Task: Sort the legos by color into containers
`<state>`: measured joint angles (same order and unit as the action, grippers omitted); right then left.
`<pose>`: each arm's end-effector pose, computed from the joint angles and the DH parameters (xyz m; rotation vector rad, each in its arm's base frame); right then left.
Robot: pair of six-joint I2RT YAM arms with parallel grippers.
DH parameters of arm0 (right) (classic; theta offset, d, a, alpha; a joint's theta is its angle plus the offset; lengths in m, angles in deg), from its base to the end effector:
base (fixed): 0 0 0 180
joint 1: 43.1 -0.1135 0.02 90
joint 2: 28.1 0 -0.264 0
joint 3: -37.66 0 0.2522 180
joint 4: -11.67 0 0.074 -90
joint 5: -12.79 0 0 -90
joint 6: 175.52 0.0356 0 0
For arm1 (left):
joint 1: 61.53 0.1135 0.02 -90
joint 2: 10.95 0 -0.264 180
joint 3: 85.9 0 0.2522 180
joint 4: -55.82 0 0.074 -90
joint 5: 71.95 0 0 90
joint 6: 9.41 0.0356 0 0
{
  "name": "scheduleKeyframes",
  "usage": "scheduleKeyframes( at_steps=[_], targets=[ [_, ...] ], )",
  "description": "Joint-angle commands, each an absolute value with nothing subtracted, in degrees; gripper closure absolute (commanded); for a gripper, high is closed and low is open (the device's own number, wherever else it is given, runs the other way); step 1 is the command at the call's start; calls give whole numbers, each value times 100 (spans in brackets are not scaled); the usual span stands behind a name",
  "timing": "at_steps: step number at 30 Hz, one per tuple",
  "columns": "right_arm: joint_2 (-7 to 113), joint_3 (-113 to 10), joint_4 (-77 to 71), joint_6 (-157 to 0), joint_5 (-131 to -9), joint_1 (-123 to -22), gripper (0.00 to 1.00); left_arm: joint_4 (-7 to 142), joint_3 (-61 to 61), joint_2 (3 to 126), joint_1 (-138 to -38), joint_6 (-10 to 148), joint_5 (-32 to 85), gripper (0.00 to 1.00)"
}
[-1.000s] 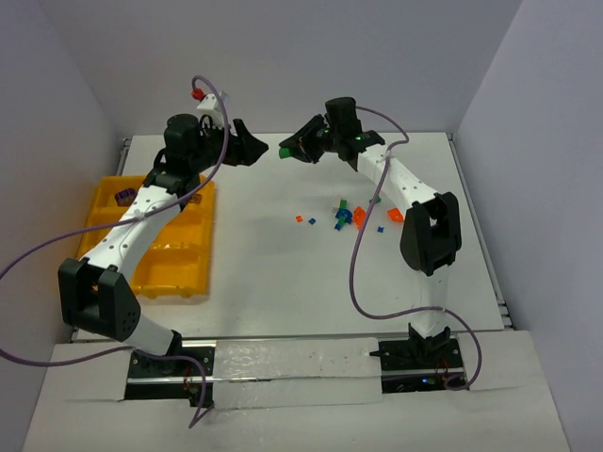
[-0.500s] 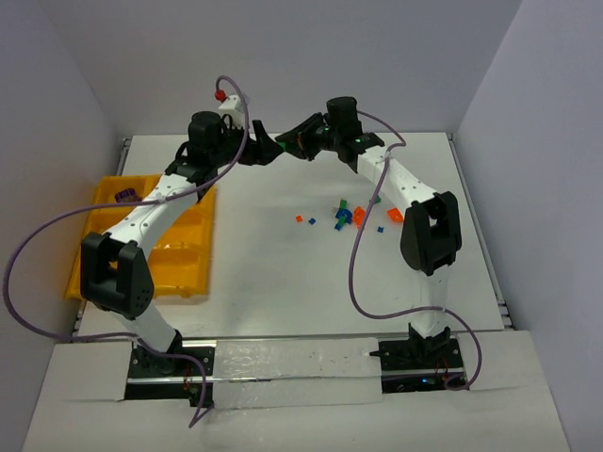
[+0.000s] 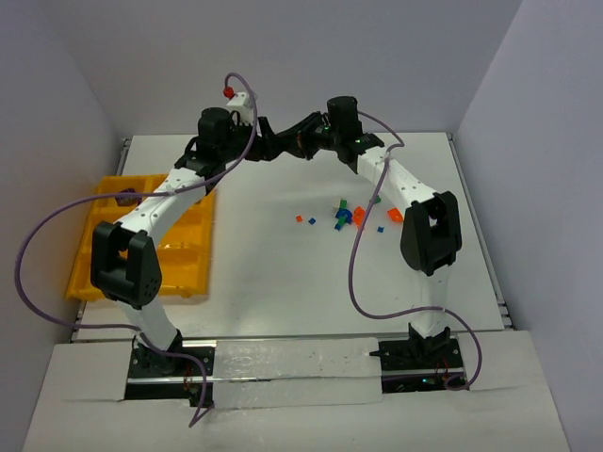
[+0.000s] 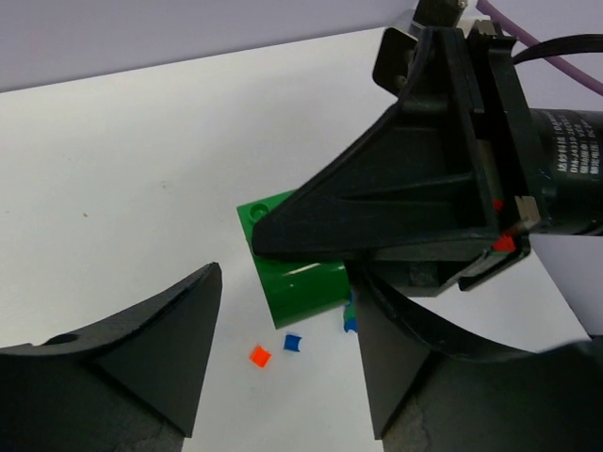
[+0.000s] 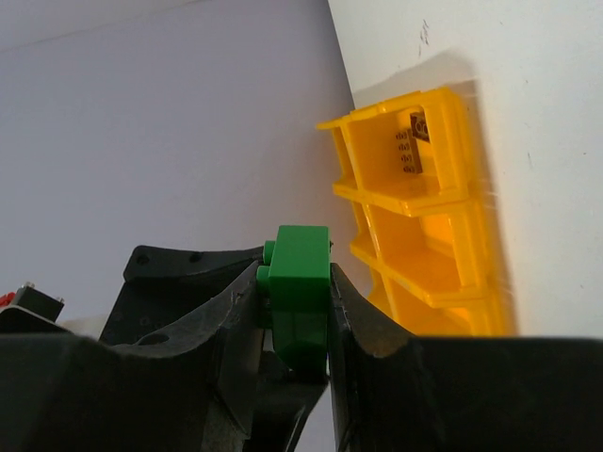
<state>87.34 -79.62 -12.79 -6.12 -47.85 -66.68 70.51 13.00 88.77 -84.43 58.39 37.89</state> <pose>0.4352 0.2090 0.3196 0.7179 2.2090 1.5668 0.3825 -0.1747 0.3414 0.2640 1.8965 -0.8600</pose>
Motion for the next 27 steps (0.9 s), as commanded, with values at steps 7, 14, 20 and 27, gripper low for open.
scheduleKeyframes(
  at_steps=[7, 14, 20, 27],
  targets=[
    [8425, -7943, -1024, -536, -4698, -6680, 99, 6873, 1666, 9003, -8482, 5797, 3581, 71],
    [8483, -7998, -1036, -742, -4804, -6621, 18, 6941, 1504, 8851, -8438, 5932, 3537, 100],
    [8331, -7892, -1115, -1686, -5000, -6059, 0, 7393, 574, 7901, -7901, 6624, 4083, 100],
    [7763, -7623, -1586, -4199, -4822, -5202, 0, 8937, 97, 6738, -5866, 7864, 5406, 100]
  ],
)
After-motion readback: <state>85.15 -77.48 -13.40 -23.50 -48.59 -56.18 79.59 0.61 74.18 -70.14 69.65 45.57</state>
